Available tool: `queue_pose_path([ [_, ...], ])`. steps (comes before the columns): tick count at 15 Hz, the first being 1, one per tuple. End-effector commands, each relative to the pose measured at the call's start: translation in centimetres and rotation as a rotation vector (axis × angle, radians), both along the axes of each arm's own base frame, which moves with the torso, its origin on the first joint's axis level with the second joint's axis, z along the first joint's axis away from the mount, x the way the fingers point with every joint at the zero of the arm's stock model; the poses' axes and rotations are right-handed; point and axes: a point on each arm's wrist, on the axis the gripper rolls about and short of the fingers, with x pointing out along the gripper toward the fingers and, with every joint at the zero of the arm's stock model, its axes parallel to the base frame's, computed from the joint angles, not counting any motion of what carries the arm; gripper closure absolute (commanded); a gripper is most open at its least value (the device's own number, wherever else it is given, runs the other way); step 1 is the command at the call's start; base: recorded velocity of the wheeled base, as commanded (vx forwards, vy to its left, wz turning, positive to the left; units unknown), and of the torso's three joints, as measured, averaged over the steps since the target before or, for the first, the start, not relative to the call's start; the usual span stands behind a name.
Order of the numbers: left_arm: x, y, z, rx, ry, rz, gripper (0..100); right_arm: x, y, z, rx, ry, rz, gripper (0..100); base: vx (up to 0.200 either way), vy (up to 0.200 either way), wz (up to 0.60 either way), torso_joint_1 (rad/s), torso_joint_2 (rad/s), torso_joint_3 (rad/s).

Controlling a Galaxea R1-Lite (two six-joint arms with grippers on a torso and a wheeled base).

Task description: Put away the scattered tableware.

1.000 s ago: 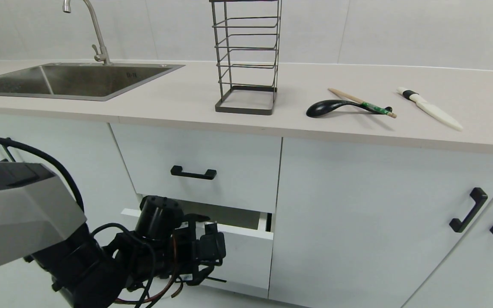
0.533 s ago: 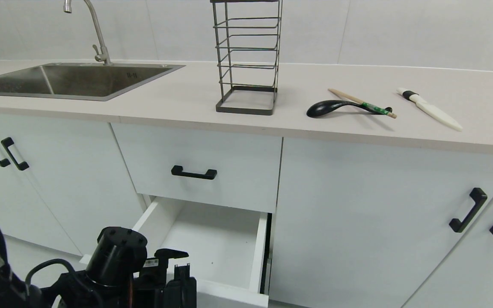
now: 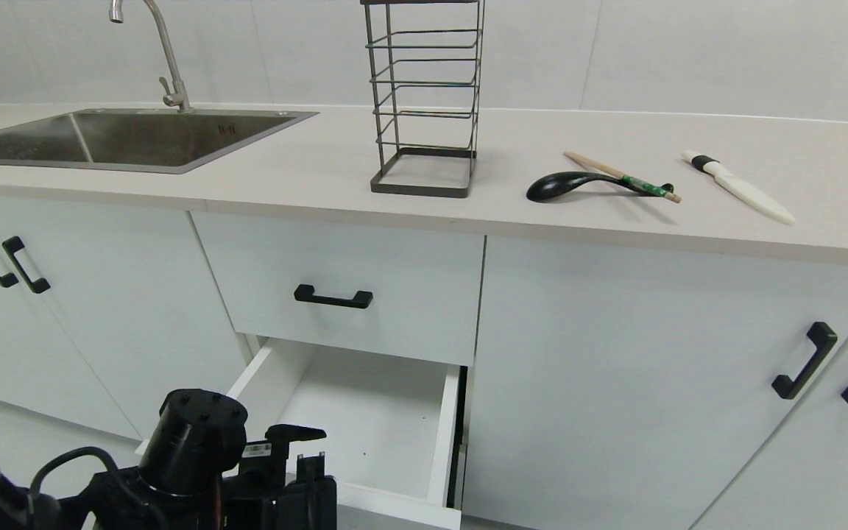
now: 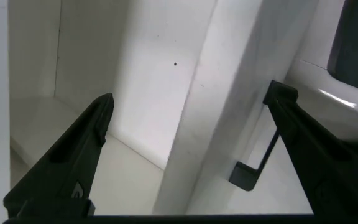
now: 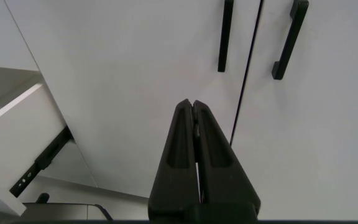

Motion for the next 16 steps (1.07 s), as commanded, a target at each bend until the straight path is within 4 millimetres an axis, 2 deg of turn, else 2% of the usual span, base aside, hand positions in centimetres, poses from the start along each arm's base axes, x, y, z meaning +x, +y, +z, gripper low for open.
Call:
queue_pose_path([
  [1,-0.2,0.0,0.6,-0.027,-0.017,-0.013,0,0.0,0.0,0.0,0.000,0.001,0.000,100,0.000,0.000,0.00,0.000,0.00,0.000],
  [3,-0.7,0.1,1.8,-0.083,-0.038,-0.032,0,0.0,0.0,0.0,0.000,0.001,0.000,100,0.000,0.000,0.00,0.000,0.00,0.000],
  [9,-2.6,0.8,6.2,-0.423,-0.008,0.044,0,0.0,0.0,0.0,0.000,0.001,0.000,100,0.000,0.000,0.00,0.000,0.00,0.000],
  [10,-2.8,1.2,7.1,-0.563,0.076,0.144,0,0.0,0.0,0.0,0.000,0.001,0.000,100,0.000,0.000,0.00,0.000,0.00,0.000],
  [12,-3.0,2.1,7.7,-0.736,0.205,0.274,0,0.0,0.0,0.0,0.000,0.001,0.000,100,0.000,0.000,0.00,0.000,0.00,0.000],
  [14,-3.6,2.8,8.7,-0.852,0.273,0.296,0,0.0,0.0,0.0,0.000,0.001,0.000,100,0.000,0.000,0.00,0.000,0.00,0.000],
  [16,-3.9,3.7,9.0,-0.892,0.264,0.338,0,0.0,0.0,0.0,0.000,0.001,0.000,100,0.000,0.000,0.00,0.000,0.00,0.000],
])
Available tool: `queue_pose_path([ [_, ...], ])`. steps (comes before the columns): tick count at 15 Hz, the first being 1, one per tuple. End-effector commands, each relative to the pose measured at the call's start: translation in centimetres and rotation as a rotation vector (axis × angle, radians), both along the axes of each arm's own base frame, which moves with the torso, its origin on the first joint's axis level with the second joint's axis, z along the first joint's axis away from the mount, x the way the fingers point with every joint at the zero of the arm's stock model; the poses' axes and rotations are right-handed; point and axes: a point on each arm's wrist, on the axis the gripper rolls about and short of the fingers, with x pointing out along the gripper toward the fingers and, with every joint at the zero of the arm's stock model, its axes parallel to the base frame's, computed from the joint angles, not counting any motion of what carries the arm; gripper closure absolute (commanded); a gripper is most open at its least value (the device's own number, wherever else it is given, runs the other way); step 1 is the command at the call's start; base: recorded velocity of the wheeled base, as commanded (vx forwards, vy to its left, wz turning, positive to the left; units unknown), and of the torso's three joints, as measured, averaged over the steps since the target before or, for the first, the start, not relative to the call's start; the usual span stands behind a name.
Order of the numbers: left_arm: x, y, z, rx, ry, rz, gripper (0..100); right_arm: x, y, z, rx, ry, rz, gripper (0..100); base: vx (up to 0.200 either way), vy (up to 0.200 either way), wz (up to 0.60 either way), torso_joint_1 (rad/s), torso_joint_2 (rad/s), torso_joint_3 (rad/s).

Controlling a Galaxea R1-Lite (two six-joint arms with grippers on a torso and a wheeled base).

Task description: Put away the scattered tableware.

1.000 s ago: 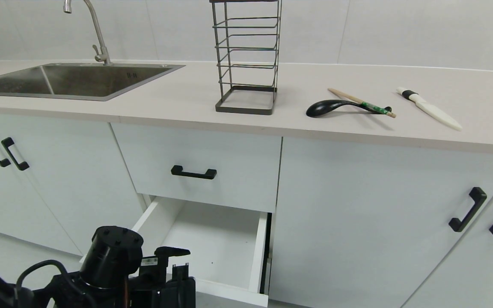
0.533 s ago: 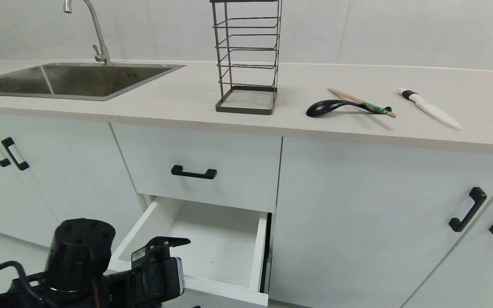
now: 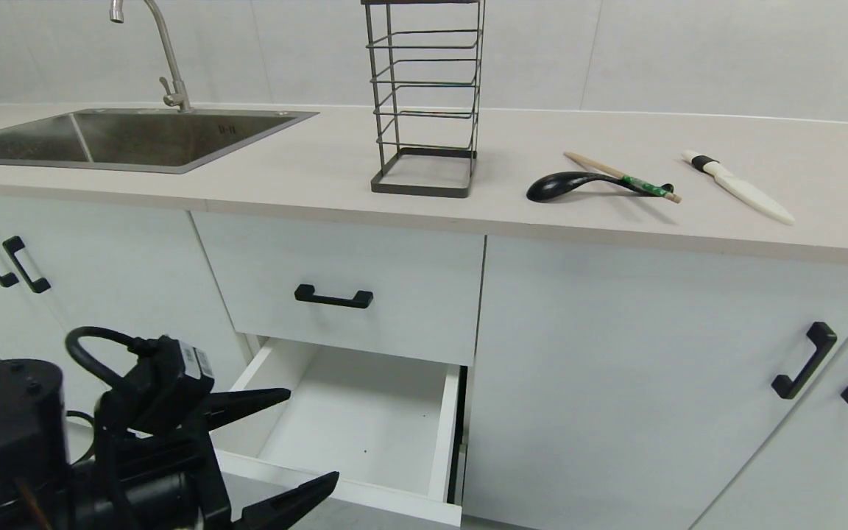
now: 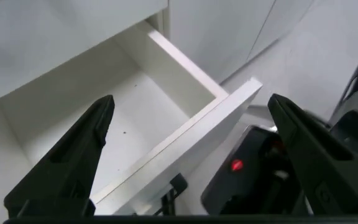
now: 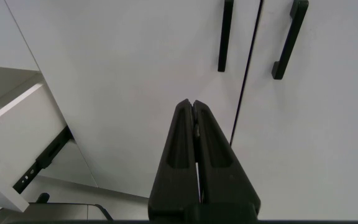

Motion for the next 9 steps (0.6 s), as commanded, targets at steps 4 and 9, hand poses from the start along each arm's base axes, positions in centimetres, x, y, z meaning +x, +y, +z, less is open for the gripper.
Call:
queue_pose_path([
  [4,-1.3,2.5,-0.5,-0.017,-0.008,0.101,0,0.0,0.0,0.0,0.000,0.001,0.000,100,0.000,0.000,0.00,0.000,0.00,0.000],
  [9,-3.7,3.9,-0.2,-0.099,-0.142,0.135,0,0.0,0.0,0.0,0.000,0.001,0.000,100,0.000,0.000,0.00,0.000,0.00,0.000],
])
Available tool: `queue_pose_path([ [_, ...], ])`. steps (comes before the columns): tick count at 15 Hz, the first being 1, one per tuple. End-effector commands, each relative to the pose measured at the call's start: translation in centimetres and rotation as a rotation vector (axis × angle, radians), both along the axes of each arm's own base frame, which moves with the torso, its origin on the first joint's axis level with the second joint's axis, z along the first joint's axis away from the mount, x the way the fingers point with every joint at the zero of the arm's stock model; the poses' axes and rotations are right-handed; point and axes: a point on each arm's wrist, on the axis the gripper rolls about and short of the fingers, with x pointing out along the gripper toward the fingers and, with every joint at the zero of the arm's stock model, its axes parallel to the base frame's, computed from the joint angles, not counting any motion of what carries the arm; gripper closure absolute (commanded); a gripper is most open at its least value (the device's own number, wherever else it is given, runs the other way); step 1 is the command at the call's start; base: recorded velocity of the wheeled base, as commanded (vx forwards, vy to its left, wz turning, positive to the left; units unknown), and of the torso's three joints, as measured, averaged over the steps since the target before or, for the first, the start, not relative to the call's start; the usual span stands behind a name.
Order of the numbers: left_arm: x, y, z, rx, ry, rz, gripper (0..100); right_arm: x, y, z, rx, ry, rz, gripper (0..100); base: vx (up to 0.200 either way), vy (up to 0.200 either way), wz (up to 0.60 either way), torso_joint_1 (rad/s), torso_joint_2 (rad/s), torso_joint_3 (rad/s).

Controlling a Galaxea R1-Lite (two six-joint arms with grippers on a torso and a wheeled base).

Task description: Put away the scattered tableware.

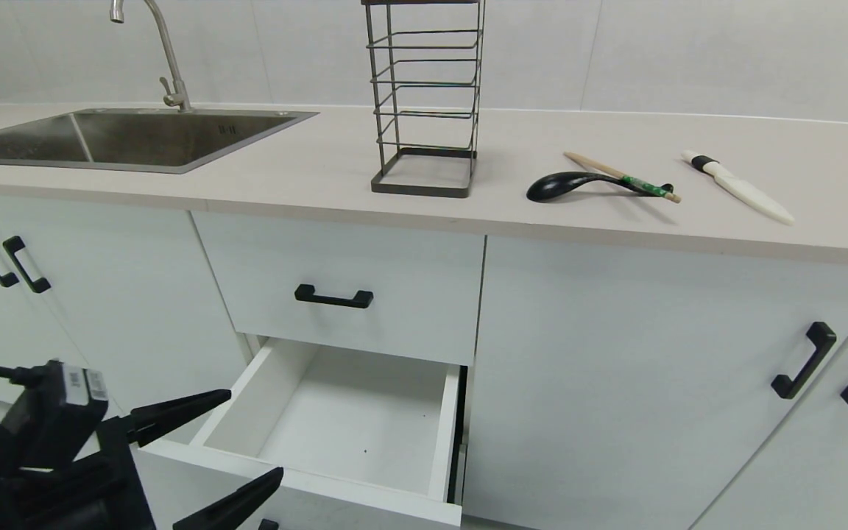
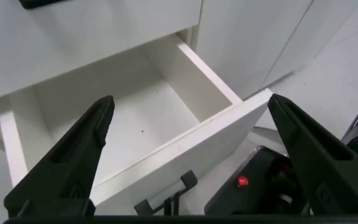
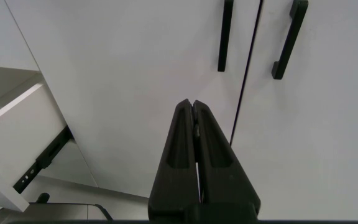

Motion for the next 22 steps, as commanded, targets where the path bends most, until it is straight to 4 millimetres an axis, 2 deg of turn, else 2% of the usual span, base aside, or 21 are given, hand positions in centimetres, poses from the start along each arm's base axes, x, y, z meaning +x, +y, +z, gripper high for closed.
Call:
queue_pose_path([
  [1,-1.7,1.4,0.8,-0.032,-0.108,0.062,0,0.0,0.0,0.0,0.000,0.001,0.000,100,0.000,0.000,0.00,0.000,0.00,0.000],
  [3,-2.7,2.3,1.4,-0.051,-0.168,0.108,0,0.0,0.0,0.0,0.000,0.001,0.000,100,0.000,0.000,0.00,0.000,0.00,0.000],
  [6,-6.1,3.8,2.0,-0.068,-0.299,0.209,0,0.0,0.0,0.0,0.000,0.001,0.000,100,0.000,0.000,0.00,0.000,0.00,0.000],
  [8,-9.4,4.6,0.9,-0.067,-0.348,0.268,0,0.0,0.0,0.0,0.000,0.001,0.000,100,0.000,0.000,0.00,0.000,0.00,0.000],
  [10,-11.5,4.9,-0.7,-0.065,-0.351,0.288,0,0.0,0.0,0.0,0.000,0.001,0.000,100,0.000,0.000,0.00,0.000,0.00,0.000],
  [12,-12.7,5.0,-1.8,-0.072,-0.374,0.291,0,0.0,0.0,0.0,0.000,0.001,0.000,100,0.000,0.000,0.00,0.000,0.00,0.000],
  [13,-13.1,5.0,-2.5,-0.067,-0.369,0.296,0,0.0,0.0,0.0,0.000,0.001,0.000,100,0.000,0.000,0.00,0.000,0.00,0.000],
  [17,-13.0,5.2,-3.3,-0.033,-0.300,0.383,0,0.0,0.0,0.0,0.000,0.001,0.000,100,0.000,0.000,0.00,0.000,0.00,0.000],
  [18,-13.0,5.3,-4.6,0.020,-0.206,0.552,0,0.0,0.0,0.0,0.000,0.001,0.000,100,0.000,0.000,0.00,0.000,0.00,0.000],
  [22,-13.6,5.5,-5.2,0.007,-0.235,0.689,0,0.0,0.0,0.0,0.000,0.001,0.000,100,0.000,0.000,0.00,0.000,0.00,0.000],
])
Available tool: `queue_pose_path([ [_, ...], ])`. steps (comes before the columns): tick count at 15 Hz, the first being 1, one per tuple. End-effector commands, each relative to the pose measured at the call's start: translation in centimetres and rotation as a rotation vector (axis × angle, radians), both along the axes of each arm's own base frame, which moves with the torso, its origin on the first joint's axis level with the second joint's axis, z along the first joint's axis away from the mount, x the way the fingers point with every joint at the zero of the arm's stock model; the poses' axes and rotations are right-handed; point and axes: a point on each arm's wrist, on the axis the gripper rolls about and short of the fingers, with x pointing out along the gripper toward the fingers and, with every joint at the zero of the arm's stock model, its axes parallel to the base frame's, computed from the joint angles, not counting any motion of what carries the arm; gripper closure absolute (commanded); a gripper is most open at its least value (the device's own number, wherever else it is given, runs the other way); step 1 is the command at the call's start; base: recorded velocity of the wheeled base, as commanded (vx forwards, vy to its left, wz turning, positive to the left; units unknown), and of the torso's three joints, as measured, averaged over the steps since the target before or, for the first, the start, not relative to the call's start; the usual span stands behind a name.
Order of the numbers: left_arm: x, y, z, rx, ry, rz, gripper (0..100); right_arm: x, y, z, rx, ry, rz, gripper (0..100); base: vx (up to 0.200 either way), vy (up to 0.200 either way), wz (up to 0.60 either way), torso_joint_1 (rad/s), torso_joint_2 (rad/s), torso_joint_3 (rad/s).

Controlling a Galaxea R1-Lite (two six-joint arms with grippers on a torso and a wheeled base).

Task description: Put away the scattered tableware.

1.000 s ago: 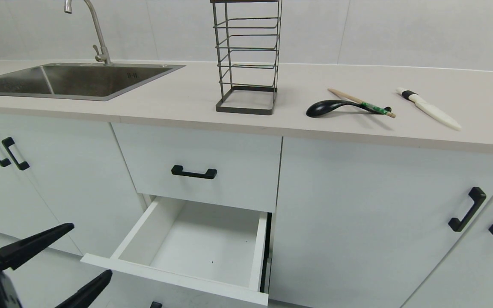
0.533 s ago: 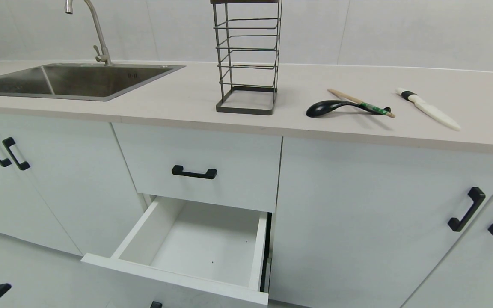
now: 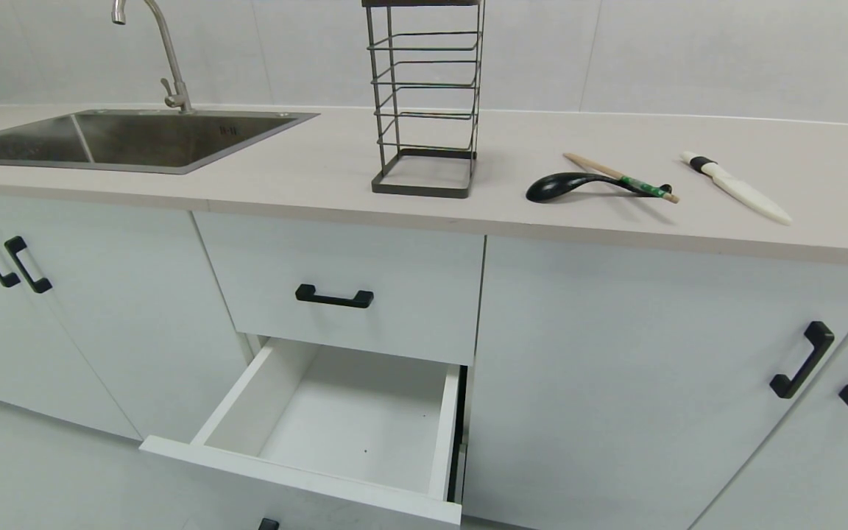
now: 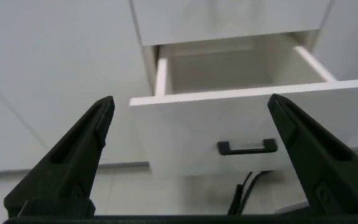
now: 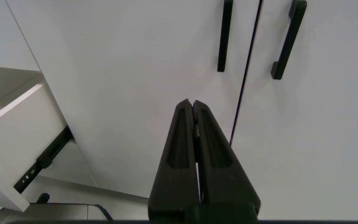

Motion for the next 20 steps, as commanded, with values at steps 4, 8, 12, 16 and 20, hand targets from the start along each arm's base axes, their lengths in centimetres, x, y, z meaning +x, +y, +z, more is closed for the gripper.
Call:
queue_pose_path([
  [4,-0.21,0.04,-0.17,-0.008,-0.025,0.040,0,0.01,0.00,0.00,0.000,0.001,0.000,100,0.000,0.000,0.00,0.000,0.00,0.000],
  [8,-0.22,0.04,-0.20,-0.083,-0.012,0.039,0,0.01,0.00,0.00,0.000,0.001,0.000,100,0.000,0.000,0.00,0.000,0.00,0.000],
  [12,-0.22,0.05,-0.20,-0.083,-0.013,0.043,0,0.01,0.00,0.00,0.000,0.001,0.000,100,0.000,-0.050,0.00,0.001,0.00,0.001],
  [16,-0.22,0.05,-0.20,-0.081,-0.013,0.043,0,0.01,0.00,0.00,0.000,0.001,0.000,100,0.000,-0.100,0.00,0.000,0.00,0.018],
  [20,-0.22,0.05,-0.20,-0.081,-0.013,0.045,0,0.01,0.00,0.00,0.000,0.001,0.000,100,0.000,0.000,0.00,0.000,0.00,0.000],
])
